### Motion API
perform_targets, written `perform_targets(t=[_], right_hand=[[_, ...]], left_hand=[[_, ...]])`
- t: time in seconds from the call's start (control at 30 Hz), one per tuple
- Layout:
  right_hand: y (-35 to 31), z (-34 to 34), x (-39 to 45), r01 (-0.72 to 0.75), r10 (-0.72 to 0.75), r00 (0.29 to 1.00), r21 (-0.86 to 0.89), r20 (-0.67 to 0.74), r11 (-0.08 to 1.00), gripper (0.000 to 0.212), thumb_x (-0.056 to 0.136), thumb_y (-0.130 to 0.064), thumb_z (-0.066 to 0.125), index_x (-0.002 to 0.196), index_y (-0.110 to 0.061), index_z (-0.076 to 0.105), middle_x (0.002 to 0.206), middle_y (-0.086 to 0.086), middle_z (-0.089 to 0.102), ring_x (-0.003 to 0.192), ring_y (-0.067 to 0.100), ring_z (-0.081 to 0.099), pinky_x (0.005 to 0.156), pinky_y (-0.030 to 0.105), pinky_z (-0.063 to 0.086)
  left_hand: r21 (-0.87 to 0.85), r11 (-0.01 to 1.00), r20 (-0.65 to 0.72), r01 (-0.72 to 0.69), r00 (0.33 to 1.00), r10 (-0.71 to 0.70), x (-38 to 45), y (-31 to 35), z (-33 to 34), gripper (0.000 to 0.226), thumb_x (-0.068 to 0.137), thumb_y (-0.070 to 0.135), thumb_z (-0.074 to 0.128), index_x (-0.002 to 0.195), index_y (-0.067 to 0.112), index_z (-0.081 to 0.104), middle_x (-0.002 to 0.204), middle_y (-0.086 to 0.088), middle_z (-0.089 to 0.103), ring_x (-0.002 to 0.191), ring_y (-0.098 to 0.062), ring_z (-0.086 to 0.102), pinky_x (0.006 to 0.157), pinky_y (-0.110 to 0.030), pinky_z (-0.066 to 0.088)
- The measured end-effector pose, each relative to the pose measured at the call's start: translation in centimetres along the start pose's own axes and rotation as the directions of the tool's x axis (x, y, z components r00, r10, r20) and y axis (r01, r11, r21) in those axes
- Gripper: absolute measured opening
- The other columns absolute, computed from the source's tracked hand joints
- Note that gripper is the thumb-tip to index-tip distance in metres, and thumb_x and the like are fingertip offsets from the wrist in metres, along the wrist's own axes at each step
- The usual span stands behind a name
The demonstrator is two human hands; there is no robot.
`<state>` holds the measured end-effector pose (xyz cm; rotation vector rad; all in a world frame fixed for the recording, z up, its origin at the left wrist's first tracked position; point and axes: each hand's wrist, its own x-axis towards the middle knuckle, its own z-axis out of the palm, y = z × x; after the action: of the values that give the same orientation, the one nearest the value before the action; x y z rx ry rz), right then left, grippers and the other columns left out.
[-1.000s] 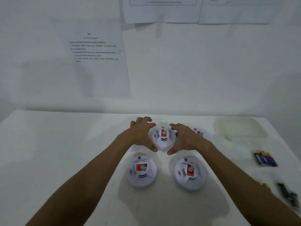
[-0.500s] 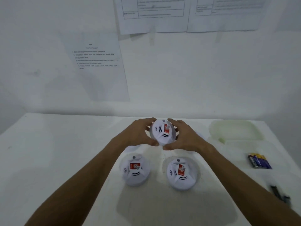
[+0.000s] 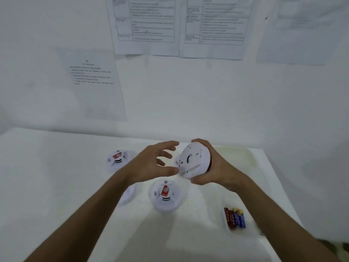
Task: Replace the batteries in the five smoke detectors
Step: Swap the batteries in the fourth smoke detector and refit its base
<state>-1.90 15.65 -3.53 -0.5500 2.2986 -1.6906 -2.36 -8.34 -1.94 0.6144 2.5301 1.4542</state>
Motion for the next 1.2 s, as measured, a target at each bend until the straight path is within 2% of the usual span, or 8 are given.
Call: perform_targets(t=[0.1,0.23,0.47,0.6,0.73,0.9,1.03,1.2], right_hand=[[0.4,-0.9,-1.6,0.041,-0.043,0.999,0.106,0.018,0.993,0.091,0.059,0.008,0.081,0.135,-0.023,0.043,0.127,0.002,0.058,0.116,0.02,0.059,0.085,0.039,0.057],[0.8,-0.8,-3.1,0.072,-0.076,0.997,0.195,0.009,0.978,0.093,0.06,0.016,0.078,0.139,-0.017,0.042,0.134,0.007,0.056,0.122,0.025,0.056,0.087,0.039,0.055],[1.5,0.6,-4.4,0.107,-0.107,0.989,-0.009,-0.098,0.994,0.103,0.051,0.003,0.094,0.137,-0.022,0.042,0.13,-0.006,0.055,0.119,0.004,0.054,0.091,0.021,0.051],[1.8,1.2,-5.0,0.13,-0.134,0.982,-0.041,-0.133,0.991,0.1,0.05,0.003,0.094,0.131,-0.029,0.046,0.125,-0.011,0.057,0.115,0.004,0.056,0.088,0.021,0.052],[1.8,1.6,-5.6,0.141,-0.148,0.976,-0.058,-0.157,0.988,0.099,0.051,0.006,0.093,0.129,-0.031,0.044,0.127,-0.01,0.054,0.113,-0.003,0.055,0.088,0.017,0.051],[1.9,1.5,-6.0,0.133,-0.143,0.98,-0.079,-0.136,0.988,0.111,0.051,0.001,0.094,0.141,-0.027,0.036,0.131,-0.016,0.053,0.117,-0.003,0.054,0.091,0.017,0.051],[1.9,1.6,-6.1,0.174,-0.2,0.963,-0.15,-0.182,0.973,0.097,0.052,0.003,0.094,0.127,-0.035,0.045,0.12,-0.027,0.056,0.114,-0.003,0.055,0.09,0.013,0.048],[2.5,1.5,-6.1,0.195,-0.234,0.945,-0.182,-0.227,0.964,0.095,0.052,0.001,0.093,0.127,-0.035,0.048,0.119,-0.026,0.059,0.112,0.001,0.058,0.087,0.011,0.047]], left_hand=[[0.045,0.999,0.07,0.007,0.998,-0.011,-0.1,1.0,1.6,0.085,0.065,0.033,0.088,0.136,0.044,0.042,0.13,0.016,0.055,0.106,-0.002,0.061,0.085,-0.025,0.056],[-0.051,0.998,0.077,-0.042,0.996,0.046,-0.7,2.1,3.4,0.087,0.063,0.02,0.09,0.136,0.035,0.048,0.121,0.013,0.063,0.096,-0.012,0.068,0.077,-0.031,0.06],[0.083,0.995,0.048,-0.064,0.997,0.06,-1.8,2.3,4.1,0.082,0.062,0.029,0.089,0.135,0.032,0.051,0.121,0.016,0.062,0.096,-0.012,0.068,0.079,-0.035,0.06],[0.059,0.997,0.015,-0.039,0.999,0.038,-2.3,2.7,4.1,0.062,0.075,0.03,0.081,0.131,0.027,0.055,0.115,0.012,0.068,0.09,-0.008,0.07,0.081,-0.036,0.059],[0.068,0.997,0.015,-0.022,1.0,0.021,-2.7,2.7,4.2,0.063,0.069,0.029,0.086,0.125,0.027,0.058,0.116,0.012,0.067,0.082,-0.011,0.072,0.078,-0.038,0.06],[0.176,0.983,0.02,-0.052,0.999,0.049,-2.8,3.3,4.3,0.068,0.066,0.031,0.087,0.127,0.025,0.058,0.11,0.016,0.067,0.075,-0.003,0.071,0.078,-0.029,0.059],[0.255,0.964,-0.013,-0.075,0.997,0.081,-2.7,3.6,4.6,0.066,0.064,0.035,0.088,0.122,0.028,0.059,0.108,0.017,0.065,0.075,0.0,0.069,0.073,-0.017,0.055],[0.282,0.958,-0.083,-0.058,0.993,0.085,-2.4,3.5,5.8,0.065,0.06,0.037,0.088,0.117,0.026,0.059,0.112,0.013,0.062,0.077,-0.002,0.068,0.069,-0.022,0.057]])
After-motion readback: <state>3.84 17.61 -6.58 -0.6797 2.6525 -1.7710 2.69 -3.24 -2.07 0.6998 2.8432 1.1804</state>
